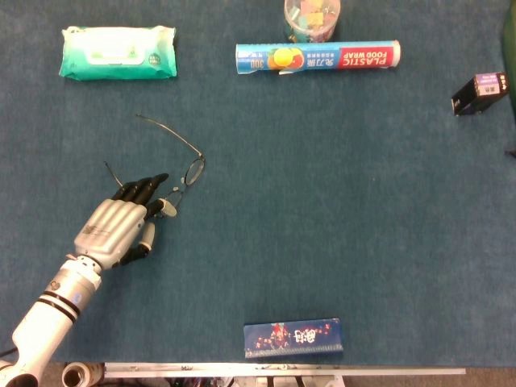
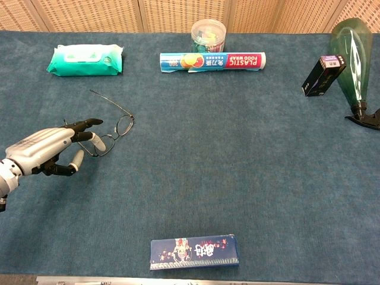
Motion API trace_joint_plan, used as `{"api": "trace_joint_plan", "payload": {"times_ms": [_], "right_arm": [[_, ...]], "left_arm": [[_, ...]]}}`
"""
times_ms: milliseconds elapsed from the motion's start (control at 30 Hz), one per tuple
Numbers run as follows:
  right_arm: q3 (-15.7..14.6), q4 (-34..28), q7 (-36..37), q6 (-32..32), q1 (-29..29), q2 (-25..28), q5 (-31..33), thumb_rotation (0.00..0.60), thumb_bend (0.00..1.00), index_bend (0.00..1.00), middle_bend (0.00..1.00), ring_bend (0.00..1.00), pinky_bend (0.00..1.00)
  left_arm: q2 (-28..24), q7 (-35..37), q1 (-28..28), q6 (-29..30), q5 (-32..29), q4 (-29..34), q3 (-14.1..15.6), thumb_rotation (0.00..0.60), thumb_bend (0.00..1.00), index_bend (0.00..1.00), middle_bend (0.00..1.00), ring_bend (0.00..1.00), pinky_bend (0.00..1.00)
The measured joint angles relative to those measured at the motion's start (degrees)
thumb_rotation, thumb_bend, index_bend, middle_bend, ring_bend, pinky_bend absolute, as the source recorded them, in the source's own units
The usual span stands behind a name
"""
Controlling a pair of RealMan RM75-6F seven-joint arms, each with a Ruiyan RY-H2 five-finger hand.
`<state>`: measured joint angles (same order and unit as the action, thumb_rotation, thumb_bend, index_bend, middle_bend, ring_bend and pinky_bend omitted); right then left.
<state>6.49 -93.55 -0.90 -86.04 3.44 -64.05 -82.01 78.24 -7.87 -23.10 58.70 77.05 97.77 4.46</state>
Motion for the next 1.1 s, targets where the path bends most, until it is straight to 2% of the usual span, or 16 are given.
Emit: {"api": "trace_joint_plan", "payload": {"times_ms": [233, 367, 567, 1100], "right_arm": [[0.02, -0.04, -0.02, 0.09, 0.05, 0.05, 0.01, 0.600, 0.04, 0.15, 0.20, 0.21, 0.45], [0.00, 0.04, 0.06, 0.22, 0.08, -0.04, 0.10, 0.600, 0.04, 0.15, 0.20, 0.21, 0.45], [0.00, 0.12, 0.17, 0.15, 0.07, -0.05, 0.02, 0.600, 0.04, 0.15, 0.20, 0.21, 0.45], [-0.01, -0.03, 0.01, 0.05, -0.04, -0.11, 0.18, 0.600, 0.04, 0.15, 0.20, 0.21, 0.45]], "left_arm": [[1.34, -4.59, -0.04, -0.33, -2.80, -1.28, -0.38, 0.542, 0.74, 0.27, 0.00, 0.00, 0.07], [2.05, -6.79, 0.05, -0.12, -4.93, -2.10, -0.99, 0.569, 0.74, 0.23, 0.00, 0.00, 0.07], [2.76, -10.20, 0.16, 0.59, -7.93, -3.49, -1.92, 0.585, 0.74, 0.23, 0.00, 0.00, 0.07], [4.01, -10.70, -1.35, -0.52, -14.35, -9.00, -6.14, 0.600, 0.74, 0.19, 0.00, 0.00, 0.07]]}}
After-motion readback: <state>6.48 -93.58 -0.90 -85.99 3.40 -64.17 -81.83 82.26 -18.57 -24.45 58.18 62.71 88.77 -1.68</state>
